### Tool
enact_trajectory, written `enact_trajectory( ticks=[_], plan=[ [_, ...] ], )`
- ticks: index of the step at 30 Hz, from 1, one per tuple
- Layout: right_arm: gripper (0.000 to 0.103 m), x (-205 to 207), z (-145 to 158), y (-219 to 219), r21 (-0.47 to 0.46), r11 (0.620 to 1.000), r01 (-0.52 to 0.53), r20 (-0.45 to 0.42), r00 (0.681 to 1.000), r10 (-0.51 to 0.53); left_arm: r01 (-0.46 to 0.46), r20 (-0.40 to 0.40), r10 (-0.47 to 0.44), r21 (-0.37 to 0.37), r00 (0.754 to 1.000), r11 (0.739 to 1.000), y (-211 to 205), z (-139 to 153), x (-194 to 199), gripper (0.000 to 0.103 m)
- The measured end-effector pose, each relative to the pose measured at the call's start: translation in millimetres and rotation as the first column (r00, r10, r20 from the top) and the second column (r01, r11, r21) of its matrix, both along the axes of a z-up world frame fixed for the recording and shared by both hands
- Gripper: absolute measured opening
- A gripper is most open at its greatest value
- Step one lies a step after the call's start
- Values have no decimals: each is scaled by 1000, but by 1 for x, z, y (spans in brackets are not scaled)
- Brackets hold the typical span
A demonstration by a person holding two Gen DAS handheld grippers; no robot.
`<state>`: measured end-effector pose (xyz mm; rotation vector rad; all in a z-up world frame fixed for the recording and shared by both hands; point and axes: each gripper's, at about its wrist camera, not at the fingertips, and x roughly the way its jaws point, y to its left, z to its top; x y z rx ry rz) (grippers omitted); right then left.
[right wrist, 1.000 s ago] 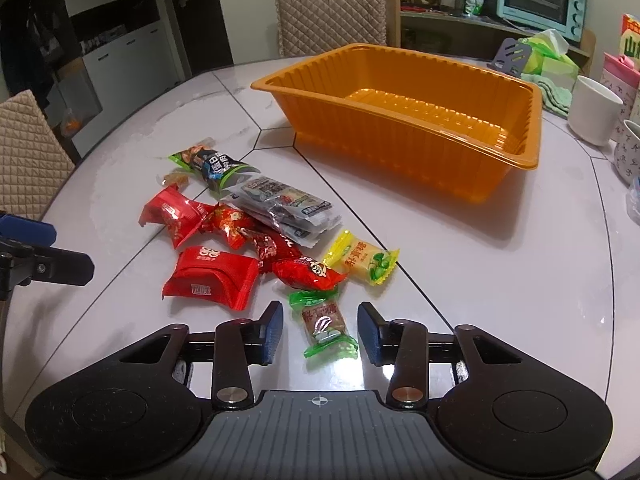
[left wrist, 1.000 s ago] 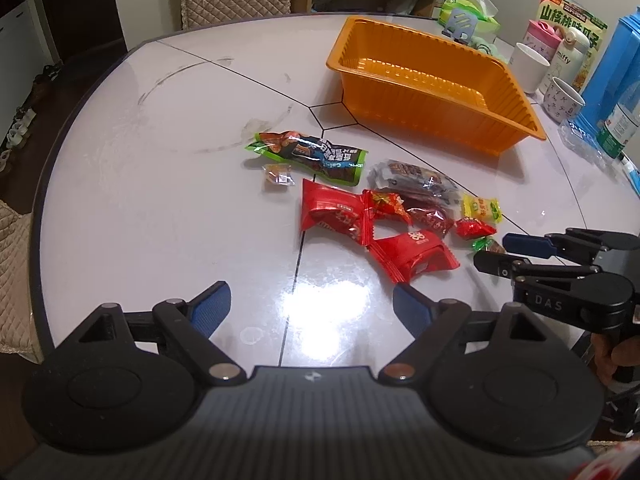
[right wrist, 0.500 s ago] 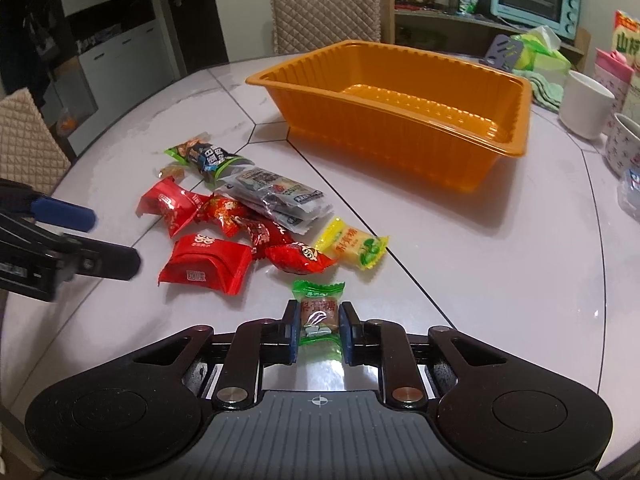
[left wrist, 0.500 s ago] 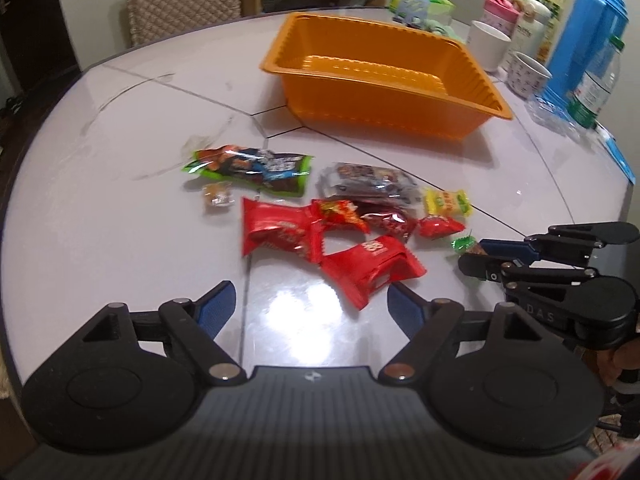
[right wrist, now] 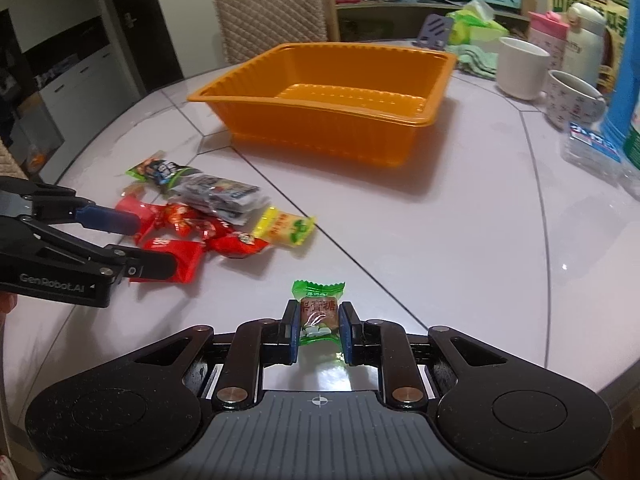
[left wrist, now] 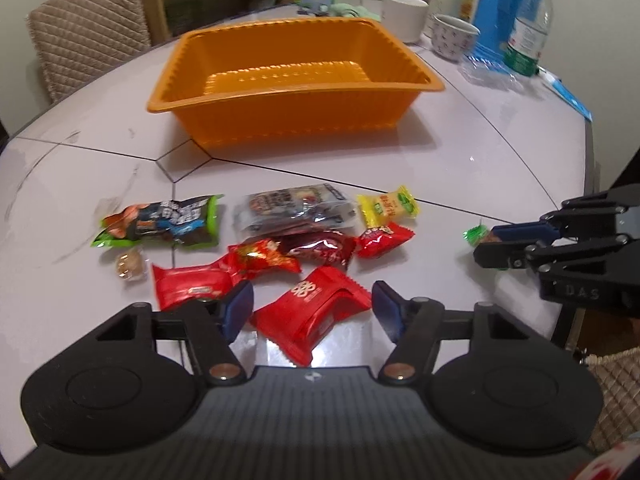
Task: Organize snacks
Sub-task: 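Grasp the red square candy packet with the left gripper while the right gripper holds the green candy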
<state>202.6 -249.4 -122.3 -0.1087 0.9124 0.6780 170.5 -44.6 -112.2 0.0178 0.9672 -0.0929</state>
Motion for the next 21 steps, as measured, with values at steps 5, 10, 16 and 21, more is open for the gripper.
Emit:
enact_trajectory(
  ticks=[5, 10, 16, 21],
  plan=[
    [21, 0, 1, -8, 7, 1000, 19, -1, 1000, -19, -6, -30, 6, -12, 1000, 1000, -2, -8, 3, 56],
    [21, 0, 2, -12, 13, 999, 30, -1, 1000, -30, -19, -44, 16, -67, 999, 998, -4, -6, -5, 55],
    [21, 2, 3, -15, 15, 999, 31, -3, 1000, -31, -61, -49, 58, -75, 997, 995, -2, -5, -4, 55],
    [21, 1, 4, -18, 15, 999, 35, -3, 999, -35, -53, -70, 49, -59, 996, 997, -2, -9, 4, 47]
  ],
)
